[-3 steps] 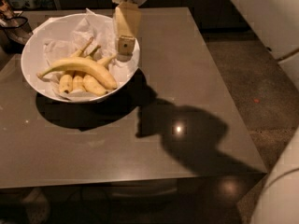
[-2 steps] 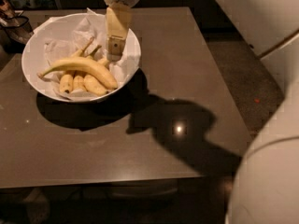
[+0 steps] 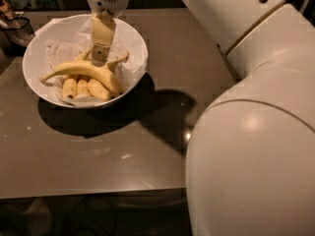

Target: Pick banana from white bowl

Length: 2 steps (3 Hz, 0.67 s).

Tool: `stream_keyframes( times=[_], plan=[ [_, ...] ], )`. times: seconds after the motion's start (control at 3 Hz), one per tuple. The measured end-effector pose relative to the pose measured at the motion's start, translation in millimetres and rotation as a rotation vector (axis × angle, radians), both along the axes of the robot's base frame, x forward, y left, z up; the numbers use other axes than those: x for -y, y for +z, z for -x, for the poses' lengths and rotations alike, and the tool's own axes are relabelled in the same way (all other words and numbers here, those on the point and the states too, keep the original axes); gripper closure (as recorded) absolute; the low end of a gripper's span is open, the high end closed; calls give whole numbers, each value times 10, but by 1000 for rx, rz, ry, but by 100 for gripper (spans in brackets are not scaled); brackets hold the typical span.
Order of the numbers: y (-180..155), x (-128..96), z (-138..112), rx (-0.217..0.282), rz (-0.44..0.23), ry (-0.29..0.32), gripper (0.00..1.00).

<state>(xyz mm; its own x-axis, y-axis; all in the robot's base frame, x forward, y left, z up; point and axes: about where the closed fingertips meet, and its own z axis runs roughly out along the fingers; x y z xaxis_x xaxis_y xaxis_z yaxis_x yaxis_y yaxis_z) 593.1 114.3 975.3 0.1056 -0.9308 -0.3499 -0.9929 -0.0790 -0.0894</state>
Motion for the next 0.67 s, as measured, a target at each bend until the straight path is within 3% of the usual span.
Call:
stream_keyframes(
  times=[0.67],
  plan=[
    [-248, -162, 19, -134, -59, -119, 13]
  ],
)
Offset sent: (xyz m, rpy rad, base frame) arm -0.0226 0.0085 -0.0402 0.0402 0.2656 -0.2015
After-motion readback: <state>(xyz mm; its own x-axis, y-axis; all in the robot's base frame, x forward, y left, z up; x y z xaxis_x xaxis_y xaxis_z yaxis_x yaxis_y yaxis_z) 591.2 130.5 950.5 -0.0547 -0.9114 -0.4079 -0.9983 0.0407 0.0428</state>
